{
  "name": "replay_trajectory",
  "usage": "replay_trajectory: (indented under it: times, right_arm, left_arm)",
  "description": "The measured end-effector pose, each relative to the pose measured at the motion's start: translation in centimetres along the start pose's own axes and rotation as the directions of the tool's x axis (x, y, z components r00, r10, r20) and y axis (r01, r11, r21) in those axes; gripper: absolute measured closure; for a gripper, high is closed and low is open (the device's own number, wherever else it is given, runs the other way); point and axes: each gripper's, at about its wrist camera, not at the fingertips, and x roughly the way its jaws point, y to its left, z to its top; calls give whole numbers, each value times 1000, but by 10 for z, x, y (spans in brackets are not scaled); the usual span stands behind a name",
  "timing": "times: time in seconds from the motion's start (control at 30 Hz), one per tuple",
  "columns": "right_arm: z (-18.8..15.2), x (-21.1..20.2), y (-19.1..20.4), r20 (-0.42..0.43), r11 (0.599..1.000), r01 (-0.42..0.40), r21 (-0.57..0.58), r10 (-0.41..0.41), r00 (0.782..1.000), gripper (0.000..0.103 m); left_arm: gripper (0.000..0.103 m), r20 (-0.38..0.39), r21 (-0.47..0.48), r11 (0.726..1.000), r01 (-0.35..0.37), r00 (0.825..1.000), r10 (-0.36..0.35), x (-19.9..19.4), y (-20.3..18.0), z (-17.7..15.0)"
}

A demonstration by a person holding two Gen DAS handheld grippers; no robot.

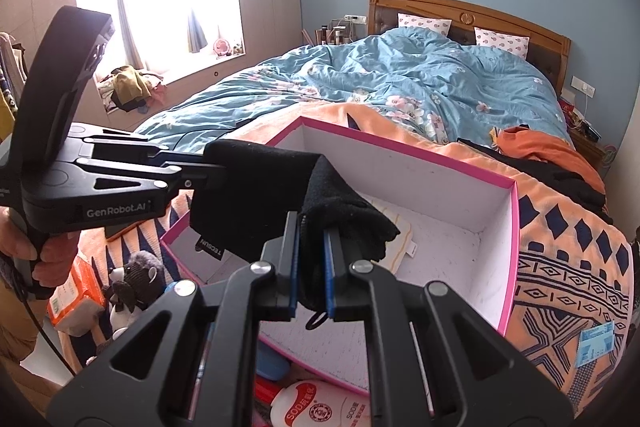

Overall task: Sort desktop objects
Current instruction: 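Lift the black cloth with the right gripper over the pink box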

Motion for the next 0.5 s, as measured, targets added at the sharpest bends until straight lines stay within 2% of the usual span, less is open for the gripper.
replay_trajectory:
  times: [0.5]
  right_arm:
    - [7,23,-2,-33,1000,10,3,-10,999,92]
  left_arm:
    - [89,-38,-7,1000,-20,999,20,26,5,7]
